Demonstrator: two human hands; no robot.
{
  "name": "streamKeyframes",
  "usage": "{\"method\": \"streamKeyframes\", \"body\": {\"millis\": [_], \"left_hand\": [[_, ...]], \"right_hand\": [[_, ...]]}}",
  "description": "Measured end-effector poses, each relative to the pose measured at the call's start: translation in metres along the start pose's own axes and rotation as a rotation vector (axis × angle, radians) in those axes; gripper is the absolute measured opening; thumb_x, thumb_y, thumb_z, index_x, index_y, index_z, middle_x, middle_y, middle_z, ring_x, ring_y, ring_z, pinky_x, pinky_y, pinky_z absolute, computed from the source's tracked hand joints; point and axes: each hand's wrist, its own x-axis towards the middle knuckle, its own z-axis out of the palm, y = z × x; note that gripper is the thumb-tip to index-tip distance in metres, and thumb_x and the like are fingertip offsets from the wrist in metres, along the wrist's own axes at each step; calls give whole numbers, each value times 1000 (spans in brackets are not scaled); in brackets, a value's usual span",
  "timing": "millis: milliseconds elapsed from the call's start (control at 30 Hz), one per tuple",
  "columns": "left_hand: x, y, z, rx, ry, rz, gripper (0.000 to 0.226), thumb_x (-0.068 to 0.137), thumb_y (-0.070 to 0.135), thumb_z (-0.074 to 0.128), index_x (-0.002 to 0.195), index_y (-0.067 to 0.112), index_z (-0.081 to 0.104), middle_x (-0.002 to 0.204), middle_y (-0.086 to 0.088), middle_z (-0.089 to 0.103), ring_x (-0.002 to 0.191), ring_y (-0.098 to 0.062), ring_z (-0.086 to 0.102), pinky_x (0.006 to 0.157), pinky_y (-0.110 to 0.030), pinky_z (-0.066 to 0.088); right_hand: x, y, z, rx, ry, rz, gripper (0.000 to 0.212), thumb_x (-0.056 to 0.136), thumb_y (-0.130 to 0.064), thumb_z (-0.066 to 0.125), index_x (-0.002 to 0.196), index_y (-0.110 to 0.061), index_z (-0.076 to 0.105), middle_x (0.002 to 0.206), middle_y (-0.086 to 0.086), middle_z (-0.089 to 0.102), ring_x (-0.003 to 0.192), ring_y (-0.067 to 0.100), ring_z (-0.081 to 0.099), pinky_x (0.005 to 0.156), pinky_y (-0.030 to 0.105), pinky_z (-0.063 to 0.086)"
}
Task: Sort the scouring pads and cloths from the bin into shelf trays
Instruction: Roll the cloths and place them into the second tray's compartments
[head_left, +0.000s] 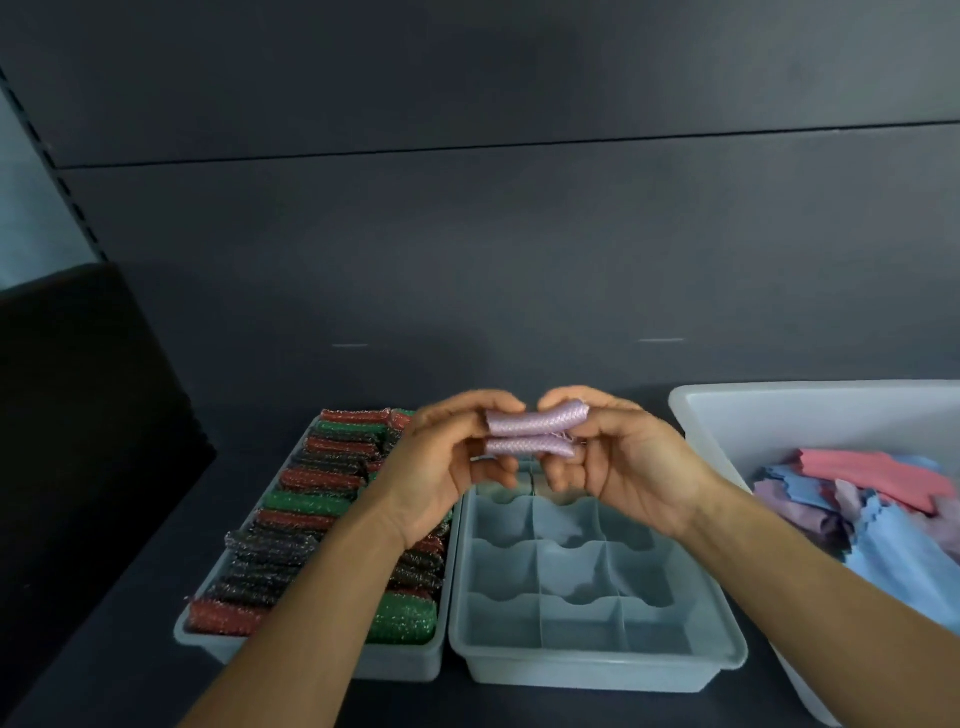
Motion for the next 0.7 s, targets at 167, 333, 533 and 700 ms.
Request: {"method": "streamKeyframes", "body": {"millis": [167, 333, 533, 700], "left_hand": [[6, -7, -31, 457, -55, -81, 11, 89, 10, 64, 85, 19, 70, 87, -3, 67, 82, -21, 64, 71, -33, 55], [10, -33, -47, 904, -56, -88, 33, 80, 7, 75, 90, 30, 54, 88, 5, 67, 85, -16, 65, 79, -42, 55], [9, -49, -47, 1474, -23, 24, 36, 81, 23, 74, 108, 36, 55, 106, 6, 61, 97, -13, 57, 83, -34, 48], [8, -48, -48, 1536, -110, -24, 42, 88, 28, 66, 126, 33, 50, 110, 20, 62, 109, -5, 42, 89, -32, 37]], "right_hand": [[15, 14, -8, -523, 110, 43, 14, 86, -25, 61, 85, -17, 73, 77, 6, 60, 62, 13, 48, 57, 28, 31], [29, 42, -20, -896, 165, 117, 27, 78, -2, 73, 99, -10, 58, 74, 5, 61, 63, 15, 50, 58, 25, 39], [42, 81, -31, -1149, 254, 125, 19, 66, -25, 75, 81, -27, 64, 74, -5, 68, 63, 12, 61, 64, 37, 53], [40, 87, -30, -1549, 244, 127, 18, 76, -37, 72, 91, -37, 63, 89, -14, 68, 87, 12, 63, 81, 30, 50]]}}
